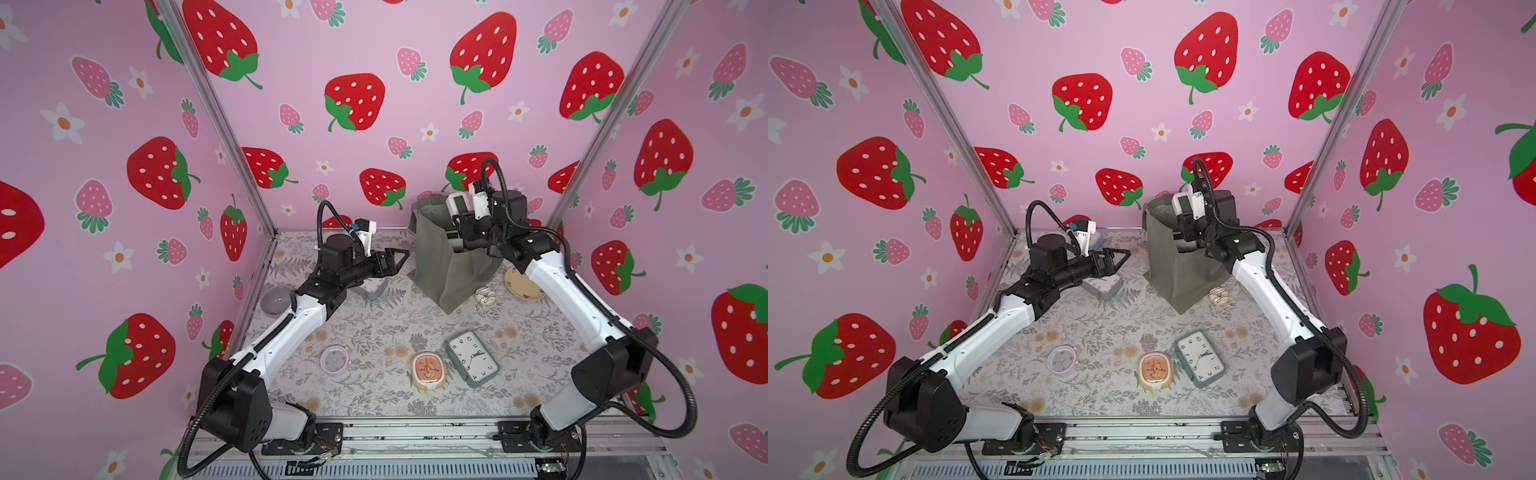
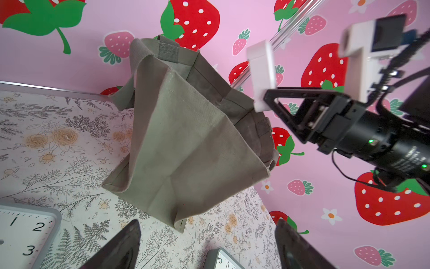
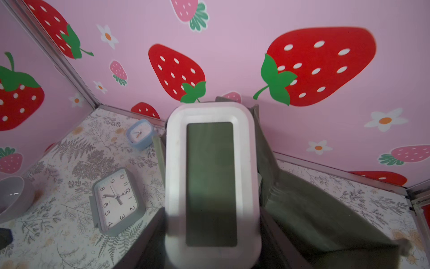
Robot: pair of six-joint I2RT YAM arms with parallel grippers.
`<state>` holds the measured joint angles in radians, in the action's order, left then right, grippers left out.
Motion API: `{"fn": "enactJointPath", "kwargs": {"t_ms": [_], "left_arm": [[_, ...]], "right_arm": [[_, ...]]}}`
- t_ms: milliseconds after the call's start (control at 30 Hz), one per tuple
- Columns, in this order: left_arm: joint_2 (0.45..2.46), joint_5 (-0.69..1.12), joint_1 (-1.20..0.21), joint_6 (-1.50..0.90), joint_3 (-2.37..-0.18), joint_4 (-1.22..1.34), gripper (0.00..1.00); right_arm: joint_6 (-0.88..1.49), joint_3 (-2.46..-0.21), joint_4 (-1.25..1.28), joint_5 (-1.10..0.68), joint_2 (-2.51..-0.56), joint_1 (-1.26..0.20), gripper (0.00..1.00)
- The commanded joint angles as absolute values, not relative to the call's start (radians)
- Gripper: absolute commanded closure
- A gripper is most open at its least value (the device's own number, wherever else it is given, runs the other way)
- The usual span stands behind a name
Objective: Put the alarm clock into the canvas bag
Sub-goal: Place the alarm at the canvas bag.
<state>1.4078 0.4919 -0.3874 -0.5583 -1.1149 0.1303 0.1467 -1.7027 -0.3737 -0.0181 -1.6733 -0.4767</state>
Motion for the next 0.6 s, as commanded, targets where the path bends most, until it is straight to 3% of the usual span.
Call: {"fn": "enactJointPath", "kwargs": {"t_ms": [0, 233, 567], "left_arm": [[1.435, 0.523, -0.395, -0.563, -1.179, 0.183, 0.09], [1.500, 0.530, -0.397, -0.558, -1.226, 0.183, 0.09], [1.575, 0.561, -0.400, -0.549, -1.285, 0.184, 0.09]], "right_arm": [[0.105, -1.804, -0.486, -0.053, -1.726, -0.459, 0.50], [0.037, -2.008, -0.695, -0.086, -1.895, -0.441, 0.51], [-0.043, -2.109, -0.826, -0.068, -2.026, -0.439, 0.51]]}}
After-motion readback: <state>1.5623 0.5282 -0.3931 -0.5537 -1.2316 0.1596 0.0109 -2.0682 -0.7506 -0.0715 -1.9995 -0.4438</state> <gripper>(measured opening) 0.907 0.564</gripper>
